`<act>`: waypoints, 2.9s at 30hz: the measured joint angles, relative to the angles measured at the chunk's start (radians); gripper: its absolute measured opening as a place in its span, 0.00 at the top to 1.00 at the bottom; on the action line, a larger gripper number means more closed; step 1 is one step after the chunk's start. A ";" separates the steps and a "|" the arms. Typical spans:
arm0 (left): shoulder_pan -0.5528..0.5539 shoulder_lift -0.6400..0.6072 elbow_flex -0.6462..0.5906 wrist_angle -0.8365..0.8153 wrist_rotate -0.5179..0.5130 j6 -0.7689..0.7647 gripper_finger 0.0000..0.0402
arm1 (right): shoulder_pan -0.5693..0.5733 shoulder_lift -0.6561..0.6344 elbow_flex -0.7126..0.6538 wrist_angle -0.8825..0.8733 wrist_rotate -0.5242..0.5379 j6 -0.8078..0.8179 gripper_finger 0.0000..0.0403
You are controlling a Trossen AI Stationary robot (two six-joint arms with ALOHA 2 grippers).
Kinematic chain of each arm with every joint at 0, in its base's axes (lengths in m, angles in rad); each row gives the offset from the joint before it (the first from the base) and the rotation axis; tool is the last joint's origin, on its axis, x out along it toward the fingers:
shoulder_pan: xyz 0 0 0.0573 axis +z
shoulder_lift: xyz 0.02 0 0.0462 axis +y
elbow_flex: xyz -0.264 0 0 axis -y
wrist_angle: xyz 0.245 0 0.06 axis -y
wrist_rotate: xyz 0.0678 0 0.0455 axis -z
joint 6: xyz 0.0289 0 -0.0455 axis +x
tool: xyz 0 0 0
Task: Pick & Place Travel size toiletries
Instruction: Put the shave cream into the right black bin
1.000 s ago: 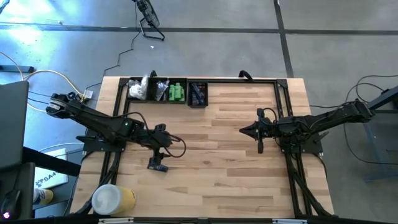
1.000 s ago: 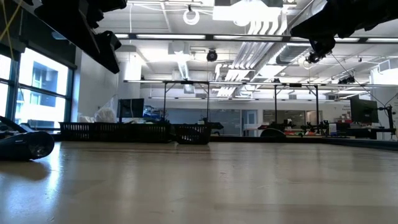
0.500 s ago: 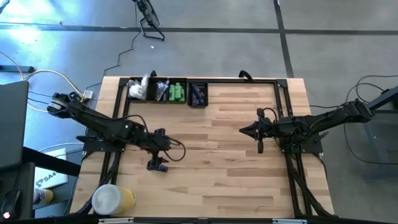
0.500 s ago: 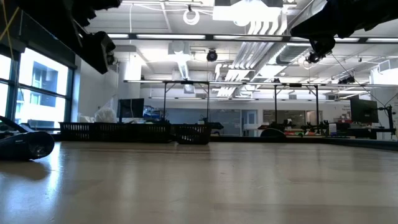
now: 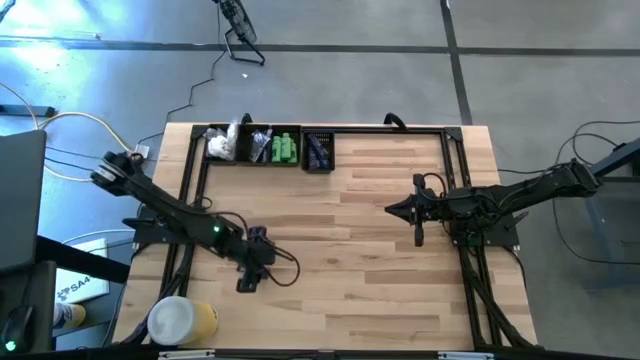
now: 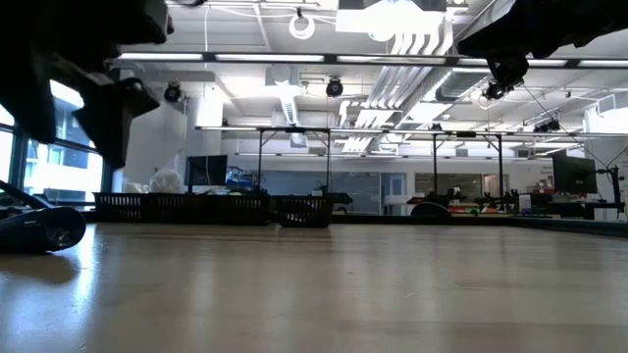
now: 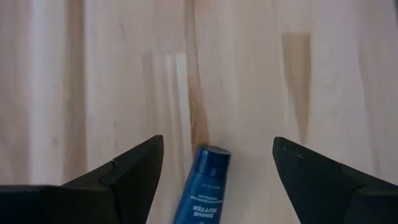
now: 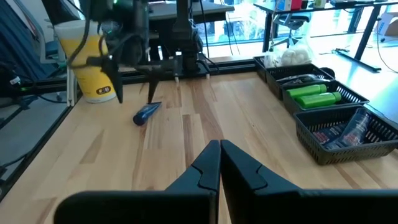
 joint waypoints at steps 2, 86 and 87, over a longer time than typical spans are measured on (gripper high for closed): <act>-0.011 0.033 0.000 0.001 0.000 -0.012 0.26 | 0.000 0.000 0.000 0.000 0.000 0.000 0.99; -0.027 0.245 0.000 0.038 0.033 -0.057 0.53 | 0.000 0.001 0.000 0.002 0.000 0.000 0.99; -0.027 0.245 0.000 0.038 0.033 -0.057 0.54 | 0.000 0.001 0.000 0.002 0.000 0.000 0.99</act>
